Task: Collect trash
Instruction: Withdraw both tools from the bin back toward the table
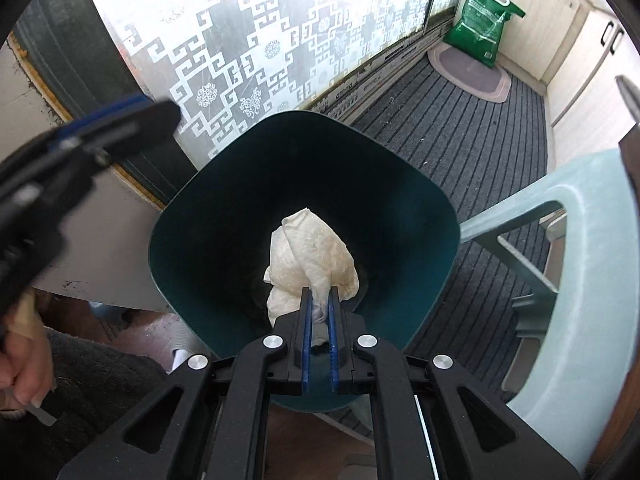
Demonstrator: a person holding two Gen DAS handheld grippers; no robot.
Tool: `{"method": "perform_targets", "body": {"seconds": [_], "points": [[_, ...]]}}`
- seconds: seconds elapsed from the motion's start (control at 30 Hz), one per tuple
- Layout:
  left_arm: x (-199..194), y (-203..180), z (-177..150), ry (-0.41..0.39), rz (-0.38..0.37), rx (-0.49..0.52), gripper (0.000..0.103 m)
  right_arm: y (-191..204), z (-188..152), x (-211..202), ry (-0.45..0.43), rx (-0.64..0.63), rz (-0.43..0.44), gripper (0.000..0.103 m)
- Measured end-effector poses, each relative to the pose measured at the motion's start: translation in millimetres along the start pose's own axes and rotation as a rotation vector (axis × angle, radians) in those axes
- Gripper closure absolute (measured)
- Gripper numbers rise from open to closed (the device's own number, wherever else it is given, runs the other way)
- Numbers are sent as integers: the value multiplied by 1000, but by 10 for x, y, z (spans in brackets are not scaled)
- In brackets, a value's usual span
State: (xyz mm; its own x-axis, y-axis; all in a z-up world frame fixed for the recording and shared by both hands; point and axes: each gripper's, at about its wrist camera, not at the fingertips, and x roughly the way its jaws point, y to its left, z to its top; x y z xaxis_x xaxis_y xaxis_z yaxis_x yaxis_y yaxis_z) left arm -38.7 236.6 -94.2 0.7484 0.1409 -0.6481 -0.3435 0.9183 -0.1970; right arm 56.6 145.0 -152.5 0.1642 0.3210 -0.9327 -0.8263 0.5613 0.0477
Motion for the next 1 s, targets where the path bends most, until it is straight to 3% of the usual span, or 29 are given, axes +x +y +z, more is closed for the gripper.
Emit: {"method": "perform_targets", "body": {"seconds": [0.2,0.6,0.67,0.73,0.87,1.0], "points": [[-227,31,142,-77,-27,-17,75,68,-49,178,36,-1,19,96],[-824,-139,300,-316,-125,3,75,163,-171,600,134,-66,-10,95],[-896,-164,329,-346,-136,7,75,163,-179,637,141,-66,-21,76],[-956,-183,345,-361,-140,11,71,168,-183,617,131,-61,-15,64],[-964,-193,355,-365,-137,1,70,214,-153,469,84,-73,8,64],[-962,-198,367,-365,-126,-14,56,245,-110,231,10,-87,47,65]]}}
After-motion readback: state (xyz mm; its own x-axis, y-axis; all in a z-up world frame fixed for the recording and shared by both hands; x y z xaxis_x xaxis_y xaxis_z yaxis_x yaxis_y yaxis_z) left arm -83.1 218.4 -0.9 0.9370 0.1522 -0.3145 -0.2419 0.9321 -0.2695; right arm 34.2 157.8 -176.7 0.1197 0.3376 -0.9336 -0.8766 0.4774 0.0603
